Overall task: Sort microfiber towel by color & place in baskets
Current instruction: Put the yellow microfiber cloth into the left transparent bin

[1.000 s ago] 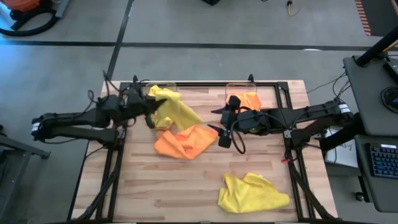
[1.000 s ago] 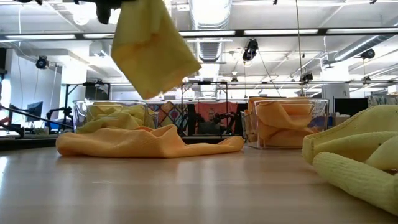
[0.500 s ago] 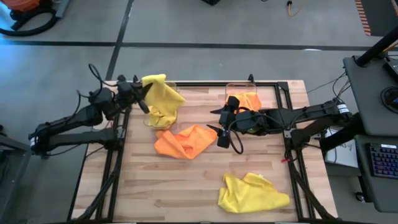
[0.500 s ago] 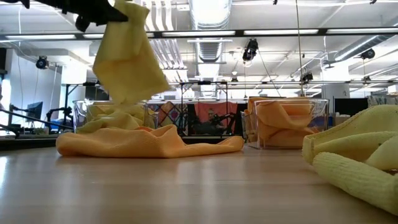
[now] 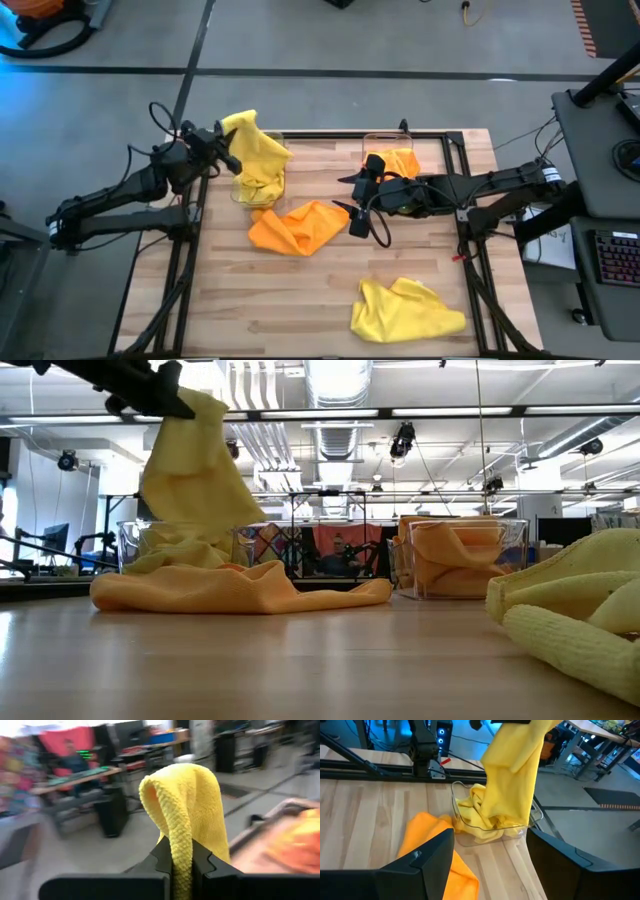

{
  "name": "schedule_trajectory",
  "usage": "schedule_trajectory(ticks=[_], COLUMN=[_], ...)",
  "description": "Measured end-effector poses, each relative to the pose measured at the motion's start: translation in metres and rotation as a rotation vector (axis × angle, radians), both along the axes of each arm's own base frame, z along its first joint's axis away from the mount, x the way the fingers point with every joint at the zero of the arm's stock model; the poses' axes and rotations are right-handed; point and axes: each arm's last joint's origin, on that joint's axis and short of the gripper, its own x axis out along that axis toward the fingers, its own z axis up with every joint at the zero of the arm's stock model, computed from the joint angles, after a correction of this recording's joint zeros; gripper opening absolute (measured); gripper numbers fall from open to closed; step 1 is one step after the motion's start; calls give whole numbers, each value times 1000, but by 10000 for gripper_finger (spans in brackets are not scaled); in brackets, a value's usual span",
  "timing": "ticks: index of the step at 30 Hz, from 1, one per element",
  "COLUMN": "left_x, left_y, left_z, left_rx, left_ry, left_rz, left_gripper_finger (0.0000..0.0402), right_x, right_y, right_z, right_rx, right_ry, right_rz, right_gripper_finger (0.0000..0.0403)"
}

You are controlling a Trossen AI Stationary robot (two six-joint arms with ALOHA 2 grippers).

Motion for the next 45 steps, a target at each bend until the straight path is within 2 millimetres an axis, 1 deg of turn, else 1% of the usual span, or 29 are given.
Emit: schedule_trajectory(ticks=[4,9,11,16,22,29,34,38,45], left_x=[-4,-2,2,18,32,42,46,46,46], left_y=[1,2,3,7,12,13,10,8,5], left_z=[1,6,3,-10,-20,-27,-27,-29,-39], left_rx=[11,-3,-21,-122,-205,-291,-347,-376,-489], left_ry=[58,63,65,72,53,24,3,24,83], left_rz=[107,114,107,18,32,-65,-214,-263,-338], left_gripper_finger=[0,0,0,0,0,0,0,0,0], right_x=[0,0,0,0,0,0,0,0,0], right_y=[0,0,0,0,0,0,0,0,0], right_z=[0,0,0,-2,-9,-13,-13,-13,-13], right_rx=[0,0,0,-1,4,3,2,2,2], right_ry=[0,0,0,6,25,35,35,35,35], right_rz=[0,0,0,0,-4,-4,-4,-3,-4], right_gripper_finger=[244,244,244,244,244,244,244,244,244])
